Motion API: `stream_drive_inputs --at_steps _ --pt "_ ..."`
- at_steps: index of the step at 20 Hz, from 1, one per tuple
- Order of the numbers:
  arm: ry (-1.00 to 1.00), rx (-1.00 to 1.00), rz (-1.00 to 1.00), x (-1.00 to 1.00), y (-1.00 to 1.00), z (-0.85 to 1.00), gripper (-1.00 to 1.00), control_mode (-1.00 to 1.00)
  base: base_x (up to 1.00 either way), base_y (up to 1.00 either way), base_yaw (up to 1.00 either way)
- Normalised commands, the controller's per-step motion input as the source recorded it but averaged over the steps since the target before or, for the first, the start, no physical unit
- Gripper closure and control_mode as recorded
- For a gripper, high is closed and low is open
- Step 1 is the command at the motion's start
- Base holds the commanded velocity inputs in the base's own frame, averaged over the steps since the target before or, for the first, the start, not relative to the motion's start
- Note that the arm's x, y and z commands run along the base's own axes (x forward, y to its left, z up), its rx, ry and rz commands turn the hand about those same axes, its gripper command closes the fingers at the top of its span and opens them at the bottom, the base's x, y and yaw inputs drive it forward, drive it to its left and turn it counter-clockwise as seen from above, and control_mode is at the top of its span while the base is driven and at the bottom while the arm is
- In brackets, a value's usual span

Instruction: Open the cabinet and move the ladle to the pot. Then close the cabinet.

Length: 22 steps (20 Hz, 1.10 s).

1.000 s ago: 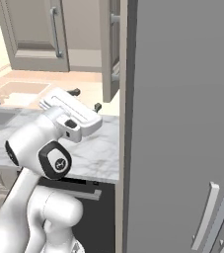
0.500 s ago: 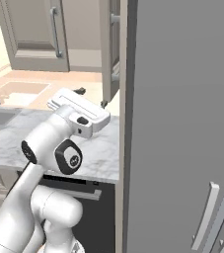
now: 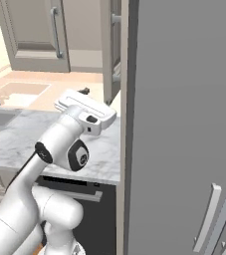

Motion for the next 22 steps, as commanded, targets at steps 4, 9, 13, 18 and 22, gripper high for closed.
stream_drive_inputs --at_steps 4,9,13,18,22 --pt "0.00 -0.02 0.06 0.18 -0.13 0.00 -1.00 -1.00 0.00 0.00 0.00" --pt "0.00 -0.01 0.07 0.21 -0.16 0.00 -1.00 -1.00 0.00 0.00 0.00" --pt "0.00 0.00 0.08 0.23 -0.19 0.00 -1.00 -1.00 0.00 0.00 0.00" --pt "0.00 0.00 0.10 0.21 -0.28 0.00 -1.00 -1.00 0.00 0.00 0.00" --pt "0.01 0.00 0.13 0.18 -0.24 0.00 -1.00 -1.00 0.00 0.00 0.00"
